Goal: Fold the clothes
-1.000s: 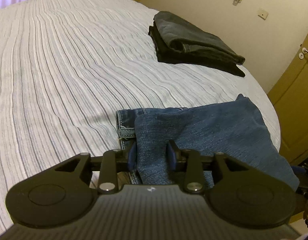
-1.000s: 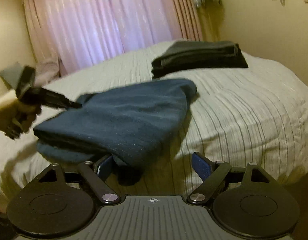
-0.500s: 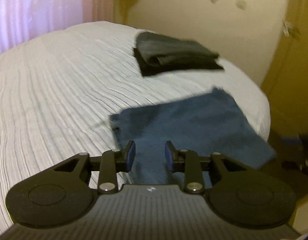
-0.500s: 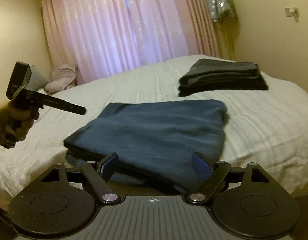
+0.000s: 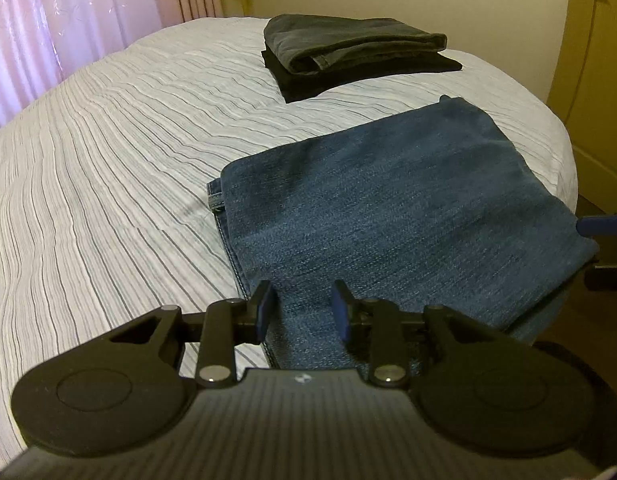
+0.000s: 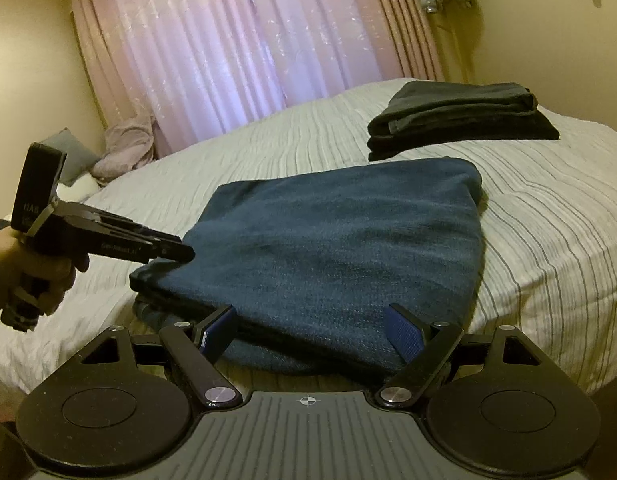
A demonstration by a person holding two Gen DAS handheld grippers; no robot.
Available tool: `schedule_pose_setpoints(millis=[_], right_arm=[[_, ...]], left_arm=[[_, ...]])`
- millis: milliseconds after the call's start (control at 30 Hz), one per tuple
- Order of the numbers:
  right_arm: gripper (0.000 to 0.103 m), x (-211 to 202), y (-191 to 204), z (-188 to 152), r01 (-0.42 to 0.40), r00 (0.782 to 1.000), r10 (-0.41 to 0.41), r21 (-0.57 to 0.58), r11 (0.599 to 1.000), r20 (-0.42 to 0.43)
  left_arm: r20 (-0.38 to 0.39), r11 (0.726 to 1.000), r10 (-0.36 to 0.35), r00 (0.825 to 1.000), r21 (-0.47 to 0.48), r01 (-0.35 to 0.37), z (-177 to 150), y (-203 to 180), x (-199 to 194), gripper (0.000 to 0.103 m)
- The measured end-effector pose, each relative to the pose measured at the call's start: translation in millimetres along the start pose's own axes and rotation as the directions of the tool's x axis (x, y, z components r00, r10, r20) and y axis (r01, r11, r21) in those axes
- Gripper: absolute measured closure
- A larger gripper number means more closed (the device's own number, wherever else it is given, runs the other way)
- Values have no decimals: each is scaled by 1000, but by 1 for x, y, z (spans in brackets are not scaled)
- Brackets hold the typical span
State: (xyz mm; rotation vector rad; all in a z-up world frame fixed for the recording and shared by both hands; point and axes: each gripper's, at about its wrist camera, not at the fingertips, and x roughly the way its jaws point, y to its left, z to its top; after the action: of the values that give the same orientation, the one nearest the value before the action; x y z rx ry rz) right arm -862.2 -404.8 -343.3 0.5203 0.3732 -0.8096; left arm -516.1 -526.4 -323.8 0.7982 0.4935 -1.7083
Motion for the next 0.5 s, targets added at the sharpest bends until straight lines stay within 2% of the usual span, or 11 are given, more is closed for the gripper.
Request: schedule_pose_setpoints(millis=[100, 167, 233, 300, 367, 433, 500], right_arm=[[19, -2, 13, -2, 31, 999, -33, -80, 996, -21], [19, -6, 32, -6, 27, 999, -36, -260, 965, -30], [19, -11, 51, -11, 30, 998, -51, -446, 894, -36], [19, -11, 60, -17, 55, 995, -94, -568, 821, -40], [19, -7, 64, -23, 77, 989, -139, -654, 753, -43], [19, 0, 67, -30, 94, 982, -183, -728, 679, -44], [19, 8, 70, -39, 109, 975, -221, -796, 596, -32]], left_arm=[[19, 1000, -1, 1000, 5, 1, 0, 0, -3, 73], [57, 999, -4, 998, 35, 2, -4, 0, -10, 70], [113, 995, 7, 994, 97, -18, -10, -2, -24, 58], [170, 983, 14, 985, 176, -44, -19, -6, -39, 48], [221, 954, 16, 975, 288, -81, -29, -16, -56, 41], [245, 896, 19, 969, 426, -125, -44, -34, -67, 39], [237, 842, 27, 971, 519, -150, -56, -51, -63, 39]])
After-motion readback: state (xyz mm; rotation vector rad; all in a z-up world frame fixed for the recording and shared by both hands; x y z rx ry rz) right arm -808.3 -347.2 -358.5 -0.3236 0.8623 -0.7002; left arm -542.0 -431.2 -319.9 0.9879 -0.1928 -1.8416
